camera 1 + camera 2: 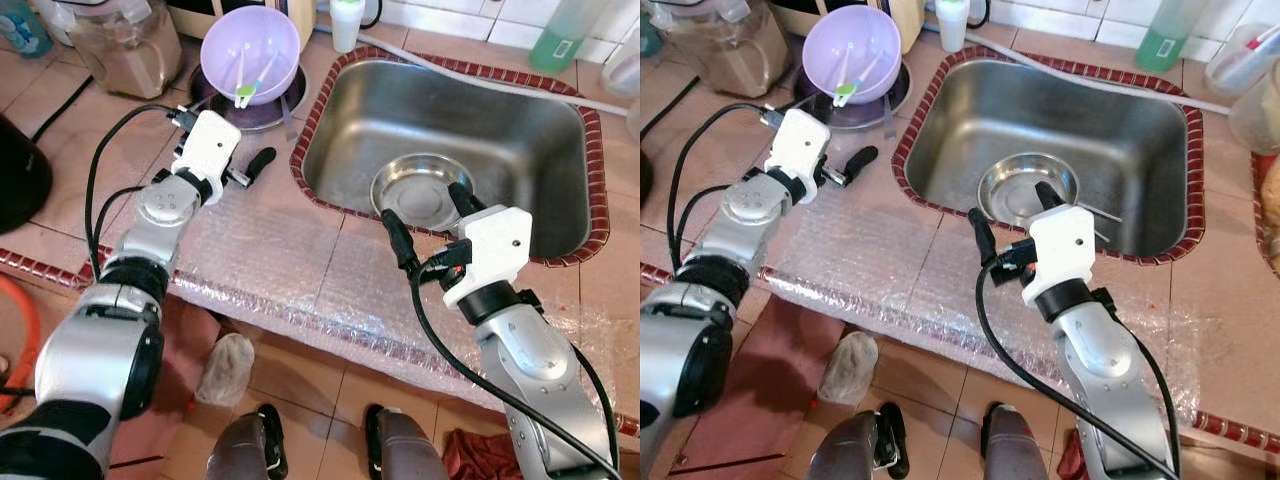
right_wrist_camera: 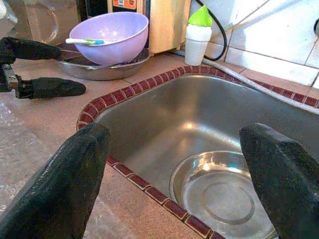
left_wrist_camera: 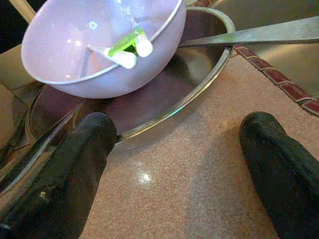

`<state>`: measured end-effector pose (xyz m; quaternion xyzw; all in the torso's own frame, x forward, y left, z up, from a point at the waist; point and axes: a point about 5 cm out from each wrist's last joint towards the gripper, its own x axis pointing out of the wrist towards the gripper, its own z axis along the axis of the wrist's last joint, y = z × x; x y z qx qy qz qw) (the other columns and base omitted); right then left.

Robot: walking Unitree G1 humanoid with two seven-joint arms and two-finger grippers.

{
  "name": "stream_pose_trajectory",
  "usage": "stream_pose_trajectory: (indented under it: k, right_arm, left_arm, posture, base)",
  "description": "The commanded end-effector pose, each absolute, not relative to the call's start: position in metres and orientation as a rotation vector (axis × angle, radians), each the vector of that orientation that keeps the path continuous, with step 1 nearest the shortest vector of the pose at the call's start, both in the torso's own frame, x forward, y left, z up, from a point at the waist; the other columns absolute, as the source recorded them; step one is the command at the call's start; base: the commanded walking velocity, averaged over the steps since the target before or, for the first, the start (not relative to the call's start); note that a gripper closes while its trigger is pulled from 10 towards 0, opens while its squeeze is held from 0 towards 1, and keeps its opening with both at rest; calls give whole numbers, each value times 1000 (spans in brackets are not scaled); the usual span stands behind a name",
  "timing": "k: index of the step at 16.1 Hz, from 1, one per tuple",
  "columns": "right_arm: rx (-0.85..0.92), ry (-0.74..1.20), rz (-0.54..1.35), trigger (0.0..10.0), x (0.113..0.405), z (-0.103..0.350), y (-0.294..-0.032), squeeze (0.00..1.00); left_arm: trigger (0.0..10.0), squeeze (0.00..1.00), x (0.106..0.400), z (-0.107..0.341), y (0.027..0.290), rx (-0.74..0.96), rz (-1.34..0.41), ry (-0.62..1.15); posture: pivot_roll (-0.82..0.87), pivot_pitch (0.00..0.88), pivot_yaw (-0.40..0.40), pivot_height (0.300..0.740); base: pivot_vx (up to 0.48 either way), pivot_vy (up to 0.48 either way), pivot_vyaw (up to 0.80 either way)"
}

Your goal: Kitchen organization

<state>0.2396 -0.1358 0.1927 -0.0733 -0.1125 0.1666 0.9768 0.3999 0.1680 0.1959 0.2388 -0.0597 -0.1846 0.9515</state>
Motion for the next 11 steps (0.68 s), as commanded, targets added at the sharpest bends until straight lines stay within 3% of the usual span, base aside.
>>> stream_pose_trajectory:
  k: [1, 11]
  right_arm:
    - [-153, -238, 338, 10000, 237, 195, -135, 0]
    - [-119, -243, 405, 10000, 238, 198, -128, 0]
  left_arm:
    - [10000, 0, 401, 195, 171, 522, -393, -81]
    - [10000, 0, 404, 206, 174, 603, -484, -28]
  posture:
    - [-268, 230, 65, 740]
    - [-253, 223, 64, 740]
  base:
    - [0, 0, 0]
    - [0, 0, 0]
